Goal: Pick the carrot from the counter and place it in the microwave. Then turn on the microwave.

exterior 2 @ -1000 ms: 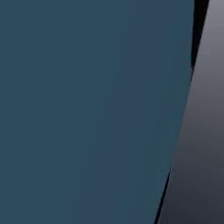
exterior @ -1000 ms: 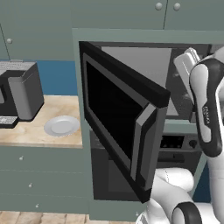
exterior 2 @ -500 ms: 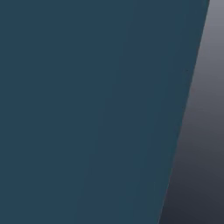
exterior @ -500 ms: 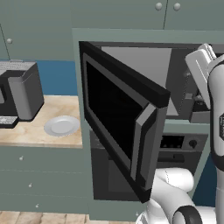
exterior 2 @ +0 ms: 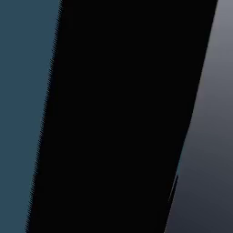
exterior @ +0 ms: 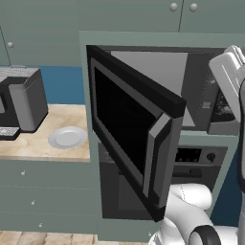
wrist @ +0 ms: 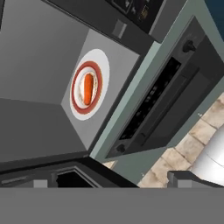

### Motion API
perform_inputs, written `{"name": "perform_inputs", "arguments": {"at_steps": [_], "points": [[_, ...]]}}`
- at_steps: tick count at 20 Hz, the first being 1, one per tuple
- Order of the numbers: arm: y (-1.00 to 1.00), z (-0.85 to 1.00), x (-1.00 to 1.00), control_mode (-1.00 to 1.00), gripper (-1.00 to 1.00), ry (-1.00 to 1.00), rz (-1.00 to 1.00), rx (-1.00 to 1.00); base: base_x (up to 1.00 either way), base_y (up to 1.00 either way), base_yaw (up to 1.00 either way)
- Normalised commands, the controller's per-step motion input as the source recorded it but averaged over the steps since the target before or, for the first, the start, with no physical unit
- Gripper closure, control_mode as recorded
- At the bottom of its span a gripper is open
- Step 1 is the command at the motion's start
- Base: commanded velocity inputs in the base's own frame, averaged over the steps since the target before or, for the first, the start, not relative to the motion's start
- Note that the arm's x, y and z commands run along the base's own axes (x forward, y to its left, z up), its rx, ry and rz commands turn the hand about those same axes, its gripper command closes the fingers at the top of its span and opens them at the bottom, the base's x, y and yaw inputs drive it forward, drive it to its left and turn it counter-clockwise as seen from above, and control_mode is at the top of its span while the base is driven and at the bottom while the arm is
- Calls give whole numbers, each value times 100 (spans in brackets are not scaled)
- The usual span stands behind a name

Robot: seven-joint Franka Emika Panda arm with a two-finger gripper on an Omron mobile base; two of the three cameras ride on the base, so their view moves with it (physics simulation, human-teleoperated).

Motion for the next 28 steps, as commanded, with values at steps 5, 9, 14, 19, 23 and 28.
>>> {"name": "perform_inputs", "arguments": {"at_steps": [5,9,14,19,23,28], "points": [[11,9,-39,-100,-100,0,0,-5,0,0,0],[28,22,-31,-100,-100,0,2,-6,0,0,0],[39,22,-34,-100,-100,1,4,-7,0,0,0],[31,21,-44,-100,-100,0,4,-7,0,0,0],[30,14,-42,-100,-100,0,4,-8,0,0,0],[32,3,-33,-100,-100,0,1,-11,0,0,0]]}}
